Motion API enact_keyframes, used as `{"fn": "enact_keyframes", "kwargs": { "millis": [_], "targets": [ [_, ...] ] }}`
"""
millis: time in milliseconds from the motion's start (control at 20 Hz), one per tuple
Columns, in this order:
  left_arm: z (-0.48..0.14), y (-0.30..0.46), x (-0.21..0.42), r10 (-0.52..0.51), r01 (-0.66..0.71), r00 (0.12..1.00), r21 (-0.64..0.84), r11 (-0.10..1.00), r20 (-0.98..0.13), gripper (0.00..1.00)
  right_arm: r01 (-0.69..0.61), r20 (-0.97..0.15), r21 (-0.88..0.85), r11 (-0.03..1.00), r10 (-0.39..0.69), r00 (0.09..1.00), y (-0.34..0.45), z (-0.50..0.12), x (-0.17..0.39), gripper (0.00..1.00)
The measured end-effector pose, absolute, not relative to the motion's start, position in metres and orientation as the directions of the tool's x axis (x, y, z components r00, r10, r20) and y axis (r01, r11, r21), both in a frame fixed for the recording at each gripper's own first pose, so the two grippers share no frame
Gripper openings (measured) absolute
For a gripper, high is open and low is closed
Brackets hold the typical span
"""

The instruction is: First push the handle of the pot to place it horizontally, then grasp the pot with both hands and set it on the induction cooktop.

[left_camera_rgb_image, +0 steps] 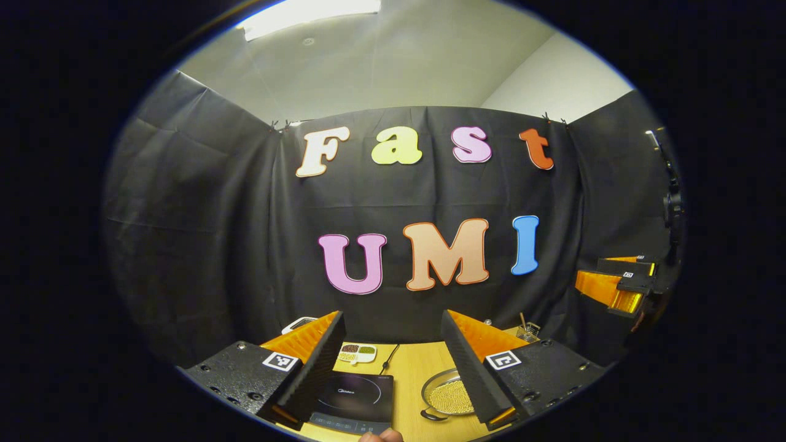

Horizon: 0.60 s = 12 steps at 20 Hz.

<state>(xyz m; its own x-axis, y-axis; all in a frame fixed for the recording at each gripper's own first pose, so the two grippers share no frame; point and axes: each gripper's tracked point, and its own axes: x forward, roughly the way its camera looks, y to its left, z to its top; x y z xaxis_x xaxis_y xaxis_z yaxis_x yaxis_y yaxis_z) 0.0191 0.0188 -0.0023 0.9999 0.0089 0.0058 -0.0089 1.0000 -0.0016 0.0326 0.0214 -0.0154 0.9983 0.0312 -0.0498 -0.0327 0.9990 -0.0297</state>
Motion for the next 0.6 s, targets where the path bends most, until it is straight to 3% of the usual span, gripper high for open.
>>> {"fn": "enact_keyframes", "kwargs": {
  "millis": [50, 200, 350, 600],
  "targets": [
    [-0.004, 0.019, 0.019, 0.013, -0.013, 1.0, 0.001, 1.0, 0.002, 0.95, -0.026, -0.043, -0.037, 0.999, 0.024, 0.999, 0.02, -0.015, 0.035, 0.67],
    [-0.004, 0.022, 0.019, 0.029, -0.029, 1.0, 0.022, 0.999, -0.001, 0.95, -0.044, -0.04, -0.042, 0.998, 0.043, 0.998, 0.024, -0.021, 0.039, 0.12],
    [-0.002, 0.022, 0.02, 0.024, -0.025, 1.0, 0.029, 0.999, 0.014, 0.95, -0.105, -0.13, 0.009, 0.994, 0.105, 0.986, 0.041, -0.049, 0.046, 0.07],
    [-0.014, 0.032, 0.046, -0.03, 0.03, 0.999, 0.003, 1.0, 0.014, 0.94, -0.067, -0.232, 0.105, 0.992, 0.09, 0.969, 0.049, -0.077, 0.056, 0.02]
  ]
}}
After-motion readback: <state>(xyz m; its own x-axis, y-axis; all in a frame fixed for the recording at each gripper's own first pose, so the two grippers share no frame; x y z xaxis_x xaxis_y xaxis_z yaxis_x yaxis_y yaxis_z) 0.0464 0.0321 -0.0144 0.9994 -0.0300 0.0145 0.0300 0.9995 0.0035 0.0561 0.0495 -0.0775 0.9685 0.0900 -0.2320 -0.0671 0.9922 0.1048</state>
